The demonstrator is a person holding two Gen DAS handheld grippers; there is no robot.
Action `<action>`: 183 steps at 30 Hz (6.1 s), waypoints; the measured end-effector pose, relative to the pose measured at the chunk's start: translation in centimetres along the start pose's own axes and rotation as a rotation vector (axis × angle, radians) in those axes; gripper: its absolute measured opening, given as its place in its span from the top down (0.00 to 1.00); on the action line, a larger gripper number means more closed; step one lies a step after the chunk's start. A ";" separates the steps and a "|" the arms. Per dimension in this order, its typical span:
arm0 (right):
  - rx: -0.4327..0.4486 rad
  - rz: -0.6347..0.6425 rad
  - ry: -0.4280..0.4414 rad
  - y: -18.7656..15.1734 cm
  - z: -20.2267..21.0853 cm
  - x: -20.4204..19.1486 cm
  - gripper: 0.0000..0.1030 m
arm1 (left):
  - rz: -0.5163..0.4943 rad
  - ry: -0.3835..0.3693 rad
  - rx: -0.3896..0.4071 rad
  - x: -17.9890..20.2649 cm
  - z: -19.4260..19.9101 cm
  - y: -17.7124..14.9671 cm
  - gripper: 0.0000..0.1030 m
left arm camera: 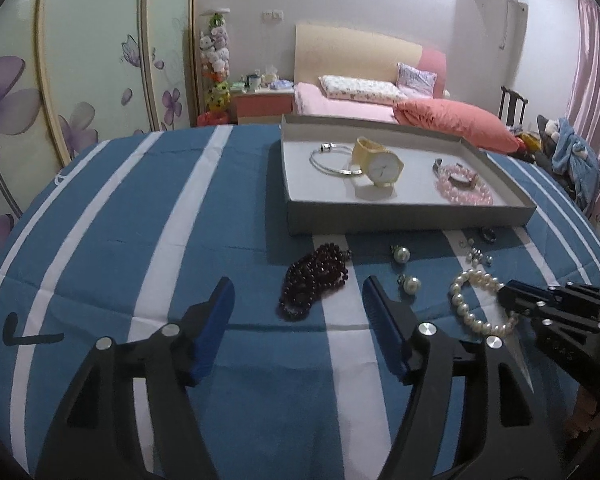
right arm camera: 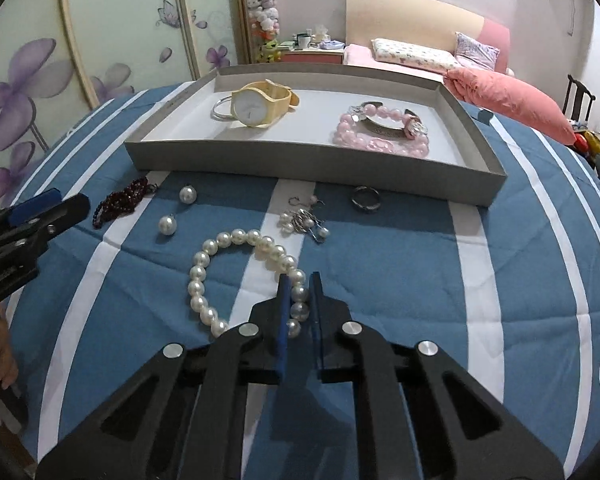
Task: Organize jewelry
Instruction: 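Move the left tool to the dark red bead bracelet while the right tool approaches the pearl bracelet, then grasp the dark red bracelet with the left tool while the right tool grasps the pearl bracelet, then lower the dark red bracelet into the tray with the left tool while the right carries the pearls, then open the right tool to drop the pearl bracelet into the tray while the left tool withdraws, then grasp a pearl stud earring with the left tool while the right tool approaches the silver ring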
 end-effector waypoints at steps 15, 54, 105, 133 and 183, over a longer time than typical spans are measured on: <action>0.015 -0.156 -0.087 -0.6 1.3 6.1 0.90 | -0.051 0.014 -0.150 1.2 -4.2 -0.6 0.33; 0.290 -0.159 0.035 2.1 5.5 4.3 0.90 | 0.018 -0.141 0.087 2.6 2.3 1.5 0.91; 0.640 -0.089 -0.022 12.6 8.6 4.8 0.90 | 0.005 -0.126 0.315 4.9 2.4 11.1 0.91; 0.560 -0.128 -0.043 15.0 -0.1 6.2 0.60 | -0.004 -0.086 0.249 5.9 -7.4 13.3 0.91; 0.210 -0.162 -0.004 2.9 2.0 5.8 0.60 | -0.099 -0.145 -0.151 8.4 -4.9 -0.8 0.85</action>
Point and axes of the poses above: each gripper's, at about its wrist camera, not at the fingertips, and z roughly against the way its jaws point, x to its right, y to its top, the point moved 7 cm from there along -z, roughly the way its jaws point, and after that the axes turned 10 degrees about x, right-handed, at the moved point
